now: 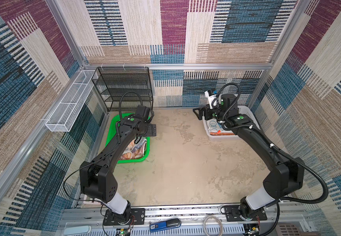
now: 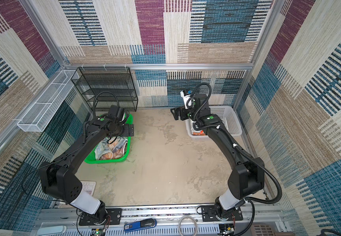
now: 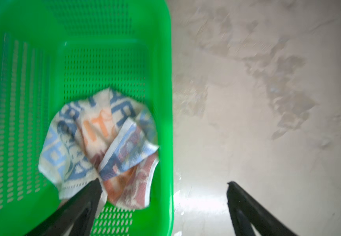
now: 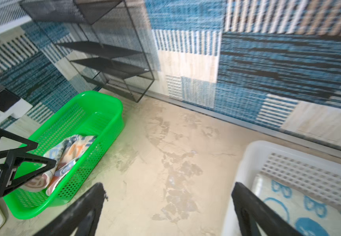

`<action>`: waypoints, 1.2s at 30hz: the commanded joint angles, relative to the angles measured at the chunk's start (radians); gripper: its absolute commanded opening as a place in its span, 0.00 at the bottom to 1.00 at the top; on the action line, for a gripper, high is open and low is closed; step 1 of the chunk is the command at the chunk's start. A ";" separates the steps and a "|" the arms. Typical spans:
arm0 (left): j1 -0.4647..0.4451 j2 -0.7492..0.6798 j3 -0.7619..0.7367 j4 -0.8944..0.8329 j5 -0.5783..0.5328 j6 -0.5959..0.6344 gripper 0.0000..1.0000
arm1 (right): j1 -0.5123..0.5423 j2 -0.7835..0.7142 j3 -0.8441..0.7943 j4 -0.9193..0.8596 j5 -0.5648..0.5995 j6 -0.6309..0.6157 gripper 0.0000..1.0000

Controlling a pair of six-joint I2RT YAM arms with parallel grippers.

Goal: Fold and stack the towels
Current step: 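Open both grippers and move them toward the green basket, then grasp the crumpled towels in the green basket with the left gripper and lift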

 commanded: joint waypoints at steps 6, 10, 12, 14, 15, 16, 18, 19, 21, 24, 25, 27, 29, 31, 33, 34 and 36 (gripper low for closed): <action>0.124 0.000 -0.198 0.047 0.165 -0.096 0.96 | 0.230 0.136 0.005 0.032 0.234 -0.026 0.99; 0.137 0.051 -0.217 0.072 0.189 -0.122 0.93 | 0.275 0.169 0.019 0.043 0.272 0.001 0.99; 0.137 0.063 -0.233 0.095 0.203 -0.134 0.91 | 0.294 0.175 0.018 0.056 0.296 0.009 0.99; 0.137 0.075 -0.250 0.117 0.208 -0.142 0.88 | 0.313 0.179 0.012 0.073 0.323 0.009 0.99; 0.137 0.081 -0.253 0.120 0.208 -0.145 0.86 | 0.321 0.182 0.010 0.077 0.336 0.009 0.99; 0.137 0.086 -0.255 0.124 0.204 -0.145 0.83 | 0.328 0.183 0.011 0.078 0.358 0.013 0.99; 0.137 0.097 -0.255 0.126 0.196 -0.145 0.77 | 0.332 0.186 0.014 0.073 0.379 0.026 0.99; 0.137 0.100 -0.255 0.127 0.193 -0.144 0.70 | 0.332 0.185 0.015 0.069 0.388 0.040 0.99; 0.137 0.102 -0.256 0.128 0.182 -0.147 0.59 | 0.331 0.179 0.014 0.067 0.404 0.074 0.99; 0.137 0.102 -0.256 0.126 0.161 -0.143 0.36 | 0.330 0.159 -0.001 0.070 0.400 0.129 0.99; 0.138 0.099 -0.251 0.118 0.153 -0.141 0.27 | 0.330 0.152 -0.007 0.074 0.376 0.132 0.99; 0.139 0.087 -0.242 0.102 0.136 -0.137 0.08 | 0.330 0.145 -0.011 0.072 0.336 0.133 0.99; 0.139 0.071 -0.224 0.083 0.120 -0.127 0.00 | 0.329 0.142 -0.012 0.069 0.298 0.126 0.99; 0.139 0.043 -0.197 0.062 0.097 -0.112 0.00 | 0.329 0.131 -0.029 0.080 0.271 0.124 0.99; 0.139 0.009 -0.161 0.041 0.075 -0.092 0.00 | 0.330 0.118 -0.044 0.087 0.266 0.123 0.99; 0.139 -0.014 -0.138 0.032 0.065 -0.078 0.00 | 0.330 0.111 -0.051 0.088 0.267 0.117 0.99; 0.136 -0.063 -0.092 0.025 0.066 -0.037 0.00 | 0.330 0.093 -0.062 0.087 0.288 0.107 0.99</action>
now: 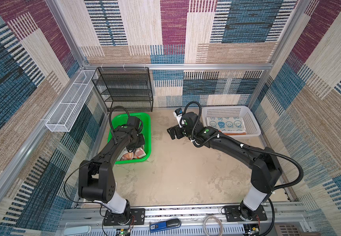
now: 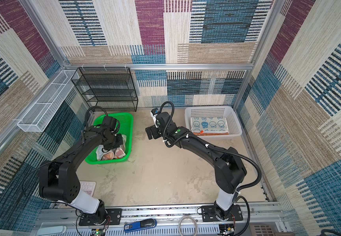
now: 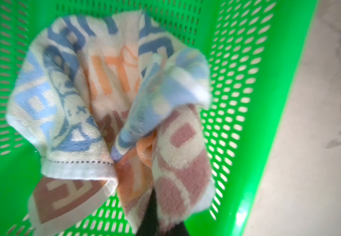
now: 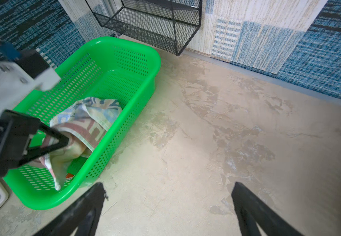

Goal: Fold and stack the towels
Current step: 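Grasp the crumpled towels in the green basket with the left gripper and lift, then pull the towels out onto the table with the left gripper while the right gripper approaches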

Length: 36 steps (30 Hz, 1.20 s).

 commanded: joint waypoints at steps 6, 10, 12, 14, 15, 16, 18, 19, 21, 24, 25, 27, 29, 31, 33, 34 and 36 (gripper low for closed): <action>-0.087 -0.167 0.224 -0.034 -0.047 0.187 0.00 | -0.025 -0.117 -0.054 0.043 0.106 -0.010 0.99; -0.229 -0.196 0.312 0.012 -0.030 0.227 0.00 | -0.077 -0.196 -0.092 0.042 0.130 0.014 0.99; -0.319 -0.188 0.342 0.052 -0.036 0.239 0.00 | -0.098 -0.238 -0.115 0.040 0.152 0.021 0.99; -0.386 -0.168 0.365 0.092 -0.020 0.227 0.00 | -0.118 -0.281 -0.144 0.034 0.152 0.028 0.99; -0.412 -0.153 0.374 0.117 -0.014 0.209 0.00 | -0.128 -0.304 -0.162 0.026 0.154 0.030 0.99; -0.428 -0.134 0.379 0.143 0.010 0.186 0.00 | -0.136 -0.325 -0.180 0.017 0.156 0.035 0.99; -0.457 -0.088 0.395 0.186 0.060 0.156 0.00 | -0.152 -0.364 -0.216 0.008 0.163 0.042 0.99; -0.481 -0.058 0.411 0.203 0.073 0.146 0.00 | -0.159 -0.380 -0.240 0.004 0.165 0.046 0.99; -0.533 0.000 0.440 0.237 0.094 0.137 0.00 | -0.167 -0.411 -0.276 -0.007 0.174 0.052 0.99; -0.566 0.093 0.444 0.321 0.167 0.069 0.00 | -0.182 -0.467 -0.350 -0.005 0.209 0.071 0.99; -0.570 0.125 0.443 0.339 0.202 0.048 0.00 | -0.195 -0.489 -0.377 0.000 0.214 0.082 0.99; -0.572 0.172 0.424 0.371 0.207 0.010 0.00 | -0.227 -0.520 -0.418 0.000 0.211 0.099 0.99; -0.571 0.209 0.382 0.420 0.217 -0.027 0.00 | -0.253 -0.540 -0.447 0.000 0.201 0.097 0.99; -0.572 0.256 0.339 0.482 0.253 -0.058 0.00 | -0.272 -0.537 -0.458 -0.010 0.199 0.086 0.99; -0.573 0.324 0.330 0.523 0.315 -0.081 0.00 | -0.275 -0.532 -0.473 -0.004 0.204 0.082 0.99; -0.575 0.363 0.342 0.515 0.332 -0.085 0.00 | -0.275 -0.529 -0.481 0.001 0.204 0.087 0.99; -0.574 0.427 0.373 0.460 0.316 -0.090 0.02 | -0.276 -0.519 -0.487 0.003 0.184 0.095 0.99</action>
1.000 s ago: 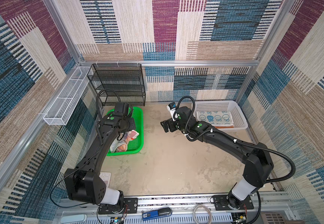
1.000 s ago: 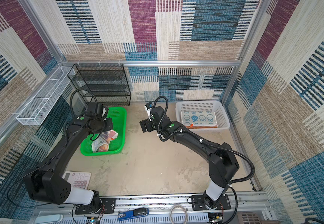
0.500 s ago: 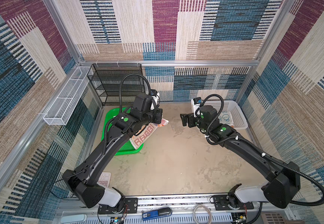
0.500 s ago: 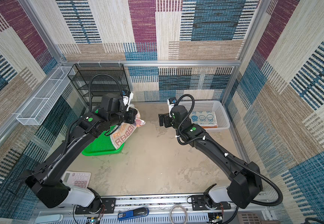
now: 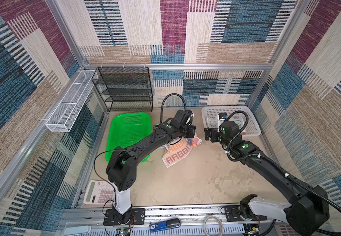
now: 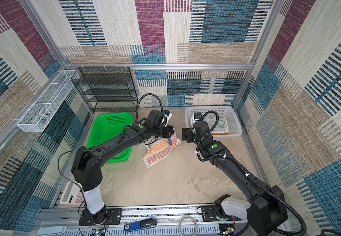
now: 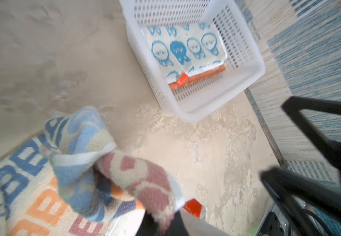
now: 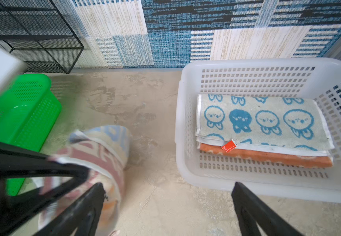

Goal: Fold and stack the towels
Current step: 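Pull the towels out onto the table with the left gripper while the right gripper approaches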

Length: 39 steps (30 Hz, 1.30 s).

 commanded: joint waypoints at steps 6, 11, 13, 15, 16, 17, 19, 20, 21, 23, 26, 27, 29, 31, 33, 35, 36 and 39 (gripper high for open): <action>0.013 0.037 0.005 -0.032 -0.066 -0.020 0.69 | -0.001 0.027 -0.066 0.033 -0.086 0.041 0.99; 0.052 -0.064 -0.056 -0.092 -0.143 0.006 0.99 | -0.001 0.036 -0.150 0.080 -0.152 0.073 0.99; 0.067 -0.106 -0.087 -0.125 -0.164 0.002 0.99 | -0.001 0.047 -0.177 0.099 -0.171 0.081 0.99; 0.075 -0.143 -0.141 -0.140 -0.168 -0.013 0.99 | -0.001 0.067 -0.193 0.108 -0.172 0.086 0.99; 0.076 -0.154 -0.166 -0.138 -0.161 -0.029 0.99 | -0.001 0.079 -0.196 0.113 -0.172 0.087 0.99; 0.077 -0.159 -0.200 -0.131 -0.140 -0.049 0.99 | -0.001 0.092 -0.201 0.120 -0.178 0.091 0.99; 0.077 -0.151 -0.248 -0.109 -0.092 -0.081 0.99 | -0.001 0.115 -0.208 0.129 -0.200 0.103 0.99; 0.077 -0.137 -0.265 -0.108 -0.082 -0.095 0.99 | 0.000 0.129 -0.211 0.138 -0.219 0.110 0.99; 0.078 -0.121 -0.280 -0.102 -0.078 -0.107 0.99 | 0.000 0.142 -0.216 0.145 -0.230 0.116 0.99; 0.091 -0.089 -0.298 -0.095 -0.050 -0.124 0.99 | -0.001 0.170 -0.219 0.156 -0.246 0.121 0.99; 0.115 -0.061 -0.327 -0.092 -0.037 -0.136 0.99 | 0.000 0.211 -0.221 0.158 -0.252 0.127 0.99; 0.125 -0.056 -0.339 -0.093 -0.037 -0.138 0.99 | 0.000 0.219 -0.223 0.162 -0.257 0.129 0.98; 0.154 -0.059 -0.370 -0.091 -0.029 -0.140 0.99 | 0.000 0.240 -0.229 0.171 -0.275 0.130 0.95; 0.185 -0.063 -0.400 -0.095 -0.026 -0.135 0.99 | 0.005 0.263 -0.232 0.179 -0.296 0.134 0.93; 0.216 -0.070 -0.429 -0.105 -0.025 -0.127 0.99 | 0.015 0.289 -0.234 0.187 -0.308 0.138 0.92; 0.248 -0.084 -0.459 -0.113 -0.027 -0.115 0.99 | 0.035 0.322 -0.232 0.196 -0.317 0.142 0.91; 0.261 -0.093 -0.474 -0.114 -0.031 -0.108 0.99 | 0.048 0.338 -0.229 0.201 -0.320 0.146 0.91; 0.311 -0.123 -0.506 -0.133 -0.045 -0.082 0.99 | 0.105 0.389 -0.214 0.215 -0.324 0.165 0.90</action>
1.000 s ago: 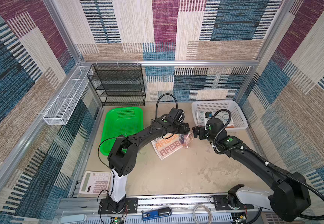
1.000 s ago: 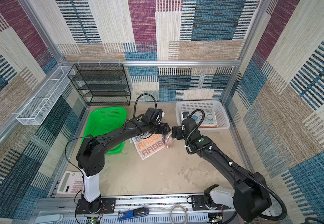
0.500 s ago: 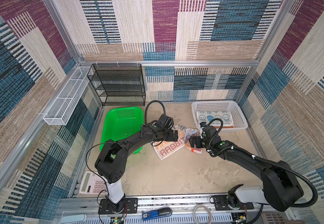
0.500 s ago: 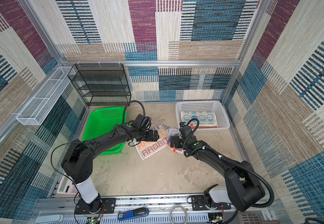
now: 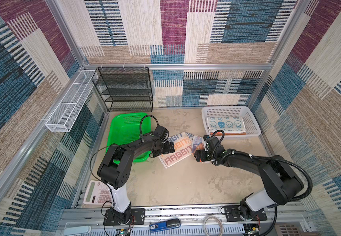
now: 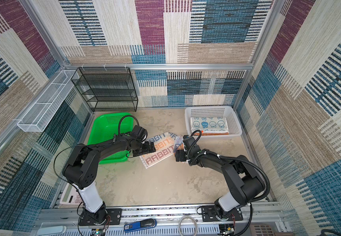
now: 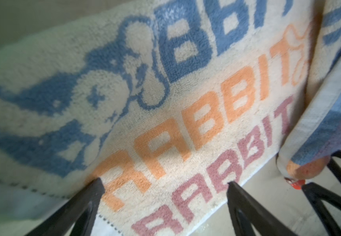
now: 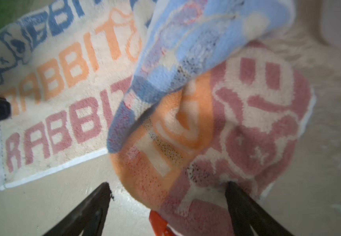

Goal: Fold and stack the towels

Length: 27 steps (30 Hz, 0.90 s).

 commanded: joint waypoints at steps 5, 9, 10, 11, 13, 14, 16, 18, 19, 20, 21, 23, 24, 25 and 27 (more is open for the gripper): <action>0.108 -0.036 -0.028 -0.128 -0.086 0.078 0.99 | 0.117 0.088 0.059 0.047 -0.092 0.096 0.88; 0.122 -0.011 0.051 -0.166 -0.177 0.100 0.99 | 0.128 0.021 0.081 0.033 -0.155 0.122 0.87; 0.122 0.007 0.087 -0.185 -0.194 0.108 0.99 | 0.126 -0.009 0.093 0.010 -0.136 0.113 0.87; 0.123 0.028 0.123 -0.205 -0.203 0.112 0.99 | 0.125 -0.031 0.112 -0.023 -0.107 0.097 0.87; 0.122 0.059 0.191 -0.229 -0.201 0.121 0.99 | 0.120 -0.058 0.167 -0.103 -0.013 0.042 0.87; 0.121 0.062 0.206 -0.227 -0.193 0.117 0.99 | 0.115 -0.057 0.188 -0.131 0.024 0.019 0.87; 0.109 0.061 0.239 -0.219 -0.168 0.122 0.99 | 0.109 -0.043 0.218 -0.167 0.069 -0.028 0.87; 0.088 0.048 0.262 -0.221 -0.164 0.127 0.99 | 0.110 -0.013 0.234 -0.174 0.073 -0.070 0.85; 0.082 0.037 0.264 -0.221 -0.156 0.124 0.99 | 0.110 0.008 0.246 -0.175 0.075 -0.086 0.85; 0.078 0.027 0.260 -0.219 -0.148 0.114 0.99 | 0.110 0.028 0.256 -0.173 0.075 -0.095 0.84; 0.074 0.013 0.252 -0.218 -0.140 0.107 0.99 | 0.110 0.051 0.272 -0.169 0.077 -0.101 0.83; 0.064 -0.006 0.236 -0.216 -0.129 0.101 0.99 | 0.110 0.103 0.308 -0.163 0.085 -0.111 0.83; 0.056 -0.019 0.226 -0.216 -0.127 0.095 0.99 | 0.110 0.133 0.328 -0.162 0.086 -0.117 0.81; 0.047 -0.032 0.213 -0.215 -0.125 0.089 0.99 | 0.110 0.166 0.352 -0.163 0.086 -0.118 0.79; 0.026 -0.052 0.190 -0.212 -0.113 0.074 0.99 | 0.110 0.232 0.400 -0.169 0.069 -0.120 0.76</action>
